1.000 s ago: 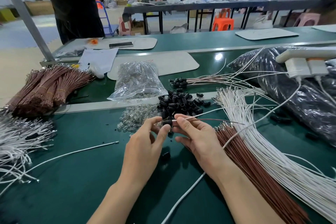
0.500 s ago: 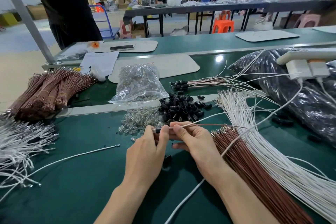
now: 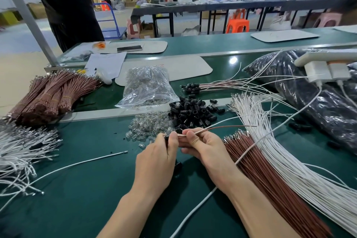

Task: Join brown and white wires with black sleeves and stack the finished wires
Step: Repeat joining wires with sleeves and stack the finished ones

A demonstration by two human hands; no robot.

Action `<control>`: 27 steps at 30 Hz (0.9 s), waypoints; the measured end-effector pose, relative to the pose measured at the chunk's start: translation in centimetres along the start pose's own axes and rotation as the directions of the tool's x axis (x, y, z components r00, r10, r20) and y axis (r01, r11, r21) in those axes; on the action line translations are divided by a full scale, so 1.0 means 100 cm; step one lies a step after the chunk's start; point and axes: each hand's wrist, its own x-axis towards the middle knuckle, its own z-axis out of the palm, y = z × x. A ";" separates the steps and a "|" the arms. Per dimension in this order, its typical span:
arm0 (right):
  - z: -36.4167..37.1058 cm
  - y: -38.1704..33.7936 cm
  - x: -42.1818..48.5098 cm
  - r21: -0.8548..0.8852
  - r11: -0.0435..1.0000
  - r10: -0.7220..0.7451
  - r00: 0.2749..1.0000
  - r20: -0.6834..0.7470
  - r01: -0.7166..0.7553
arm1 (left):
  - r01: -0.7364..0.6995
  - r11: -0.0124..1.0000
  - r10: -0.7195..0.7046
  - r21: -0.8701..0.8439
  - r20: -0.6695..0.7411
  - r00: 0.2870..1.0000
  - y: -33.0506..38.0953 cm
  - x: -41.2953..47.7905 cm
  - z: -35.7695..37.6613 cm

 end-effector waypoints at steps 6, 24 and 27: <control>0.001 0.000 0.000 -0.004 1.000 0.003 1.000 -0.021 -0.004 | 0.000 1.000 0.000 -0.012 -0.042 0.999 0.002 -0.001 0.000; 0.009 -0.001 -0.005 -0.206 0.977 -0.045 0.999 -0.001 0.044 | 0.199 0.962 -0.183 0.185 -0.104 0.978 0.002 0.006 0.001; 0.009 0.000 -0.005 -0.206 0.978 -0.040 0.999 0.000 0.040 | 0.195 0.960 -0.180 0.202 -0.089 0.980 0.001 0.007 0.002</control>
